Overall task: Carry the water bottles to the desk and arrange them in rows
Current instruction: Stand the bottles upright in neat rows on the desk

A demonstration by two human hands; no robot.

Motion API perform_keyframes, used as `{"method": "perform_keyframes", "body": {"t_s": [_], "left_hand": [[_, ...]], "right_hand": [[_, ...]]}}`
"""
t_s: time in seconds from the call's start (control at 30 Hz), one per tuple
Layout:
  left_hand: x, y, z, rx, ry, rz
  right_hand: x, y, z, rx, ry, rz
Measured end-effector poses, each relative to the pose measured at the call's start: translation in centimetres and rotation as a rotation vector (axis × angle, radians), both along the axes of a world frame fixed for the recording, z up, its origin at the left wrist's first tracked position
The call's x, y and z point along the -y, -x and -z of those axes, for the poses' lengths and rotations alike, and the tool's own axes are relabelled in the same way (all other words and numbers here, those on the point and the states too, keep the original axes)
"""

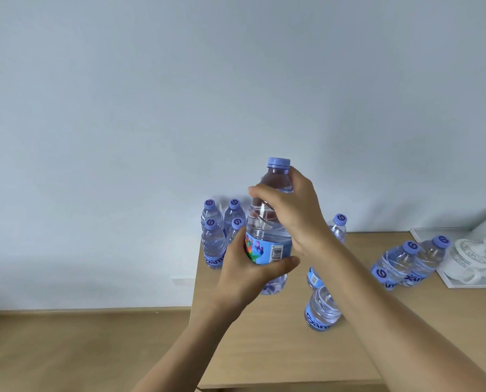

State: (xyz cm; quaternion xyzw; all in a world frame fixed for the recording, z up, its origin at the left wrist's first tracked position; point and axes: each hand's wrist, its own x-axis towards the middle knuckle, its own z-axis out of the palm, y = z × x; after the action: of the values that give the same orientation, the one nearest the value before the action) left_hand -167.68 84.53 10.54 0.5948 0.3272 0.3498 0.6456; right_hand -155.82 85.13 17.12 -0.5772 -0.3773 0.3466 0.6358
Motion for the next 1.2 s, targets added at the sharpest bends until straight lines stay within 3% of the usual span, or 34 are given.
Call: {"method": "perform_keyframes", "body": {"t_s": [0.3,0.4,0.6,0.7,0.8,1.2], "left_hand": [[-0.6,1.3,-1.3,0.105,0.206,0.33],[-0.8,1.4,-1.4,0.09,0.213,0.334],[-0.1,0.9,-1.5,0.061,0.137,0.098],[0.4,0.4,-1.2,-0.015,0.0,-0.054],[0.9,0.3,-1.0,-0.015,-0.015,-0.063],[0.1,2.0,-2.0,0.005,0.13,0.3]], "right_hand": [[0.2,-1.9,-1.3,-0.265,-0.001,-0.312],[0.3,-2.1,-1.3,-0.305,-0.016,-0.378],[0.9,-1.0,-1.2,-0.041,-0.035,-0.169],[1.1,0.2,-0.5,-0.004,-0.018,-0.042],[1.0,0.8,-0.6,0.027,-0.024,0.016],[1.2,-1.7,-1.4,-0.254,-0.076,-0.356]]}}
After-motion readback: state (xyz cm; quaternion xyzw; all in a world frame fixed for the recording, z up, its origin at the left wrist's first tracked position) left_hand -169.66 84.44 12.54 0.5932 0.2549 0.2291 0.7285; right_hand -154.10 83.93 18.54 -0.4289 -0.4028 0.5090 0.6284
